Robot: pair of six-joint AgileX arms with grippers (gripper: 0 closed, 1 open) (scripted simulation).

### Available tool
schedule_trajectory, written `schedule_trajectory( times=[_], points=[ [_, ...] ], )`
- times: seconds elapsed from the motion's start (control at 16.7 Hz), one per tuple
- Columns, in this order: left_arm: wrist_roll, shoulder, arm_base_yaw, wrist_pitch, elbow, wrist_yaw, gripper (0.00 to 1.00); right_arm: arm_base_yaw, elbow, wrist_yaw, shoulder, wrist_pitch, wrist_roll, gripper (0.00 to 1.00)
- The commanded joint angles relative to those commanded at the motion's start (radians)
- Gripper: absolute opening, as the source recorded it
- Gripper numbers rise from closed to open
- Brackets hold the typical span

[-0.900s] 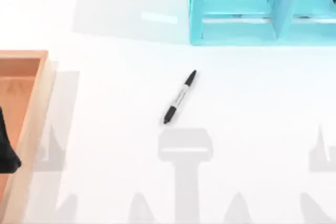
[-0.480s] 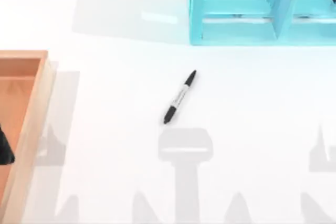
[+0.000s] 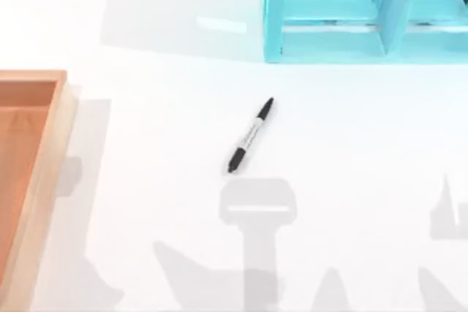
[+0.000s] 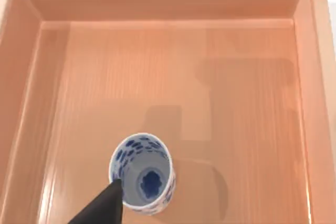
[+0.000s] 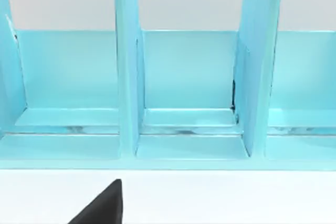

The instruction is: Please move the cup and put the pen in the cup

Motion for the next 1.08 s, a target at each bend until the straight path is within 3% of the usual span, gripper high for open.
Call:
schedule_trajectory(
  times=[0.54,0.78,1.08],
  points=[
    [0.096,0.771,0.090,-0.531,0.614,0.002,1.00,0.000,0.000,0.000,0.000,0.000,0.000,1.00],
    [0.115,0.899,0.107,-0.635,0.731,0.003,1.00,0.000,0.000,0.000,0.000,0.000,0.000,1.00],
    [0.115,0.904,0.103,-0.639,0.735,0.003,1.00,0.000,0.000,0.000,0.000,0.000,0.000,1.00]
  ],
)
